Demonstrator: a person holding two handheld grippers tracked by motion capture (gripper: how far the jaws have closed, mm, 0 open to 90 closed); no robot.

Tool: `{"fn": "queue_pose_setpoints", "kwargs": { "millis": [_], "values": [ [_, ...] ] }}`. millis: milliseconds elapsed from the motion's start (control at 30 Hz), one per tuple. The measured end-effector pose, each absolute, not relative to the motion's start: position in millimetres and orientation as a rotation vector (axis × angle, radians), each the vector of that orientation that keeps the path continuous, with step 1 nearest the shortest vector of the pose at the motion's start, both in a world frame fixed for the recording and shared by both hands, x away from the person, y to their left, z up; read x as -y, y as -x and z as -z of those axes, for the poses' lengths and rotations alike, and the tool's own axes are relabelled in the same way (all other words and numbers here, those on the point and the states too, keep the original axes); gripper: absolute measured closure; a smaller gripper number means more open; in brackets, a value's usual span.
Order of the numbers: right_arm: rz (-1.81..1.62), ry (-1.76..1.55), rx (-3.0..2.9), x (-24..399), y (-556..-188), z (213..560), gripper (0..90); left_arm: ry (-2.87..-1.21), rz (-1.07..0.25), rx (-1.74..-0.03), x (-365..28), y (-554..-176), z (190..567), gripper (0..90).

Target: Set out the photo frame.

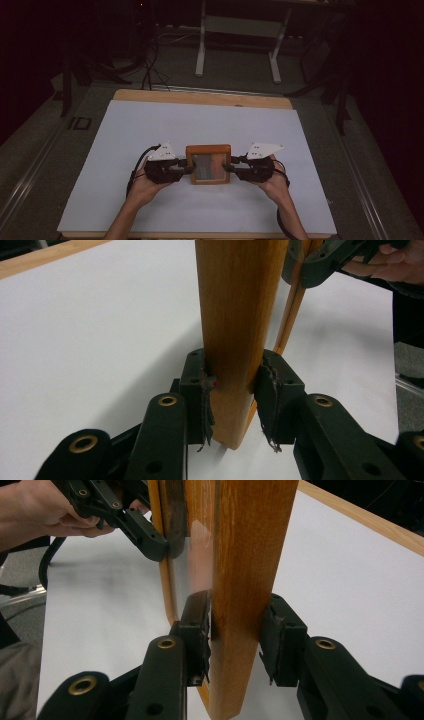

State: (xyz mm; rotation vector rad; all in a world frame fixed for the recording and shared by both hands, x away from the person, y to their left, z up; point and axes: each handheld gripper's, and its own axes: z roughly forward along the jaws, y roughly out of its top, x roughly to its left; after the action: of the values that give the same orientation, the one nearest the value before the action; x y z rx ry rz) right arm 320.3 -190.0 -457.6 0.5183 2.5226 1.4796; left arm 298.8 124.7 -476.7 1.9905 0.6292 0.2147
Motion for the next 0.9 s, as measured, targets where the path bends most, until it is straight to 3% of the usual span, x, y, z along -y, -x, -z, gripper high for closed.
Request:
{"fn": "queue_pose_setpoints", "kwargs": {
  "millis": [900],
  "values": [
    [-1.542,-0.627,-2.548,174,-324,472,66.6,-2.001,-0.18,-0.687,-142,-301,480,67.9]
  ]
}}
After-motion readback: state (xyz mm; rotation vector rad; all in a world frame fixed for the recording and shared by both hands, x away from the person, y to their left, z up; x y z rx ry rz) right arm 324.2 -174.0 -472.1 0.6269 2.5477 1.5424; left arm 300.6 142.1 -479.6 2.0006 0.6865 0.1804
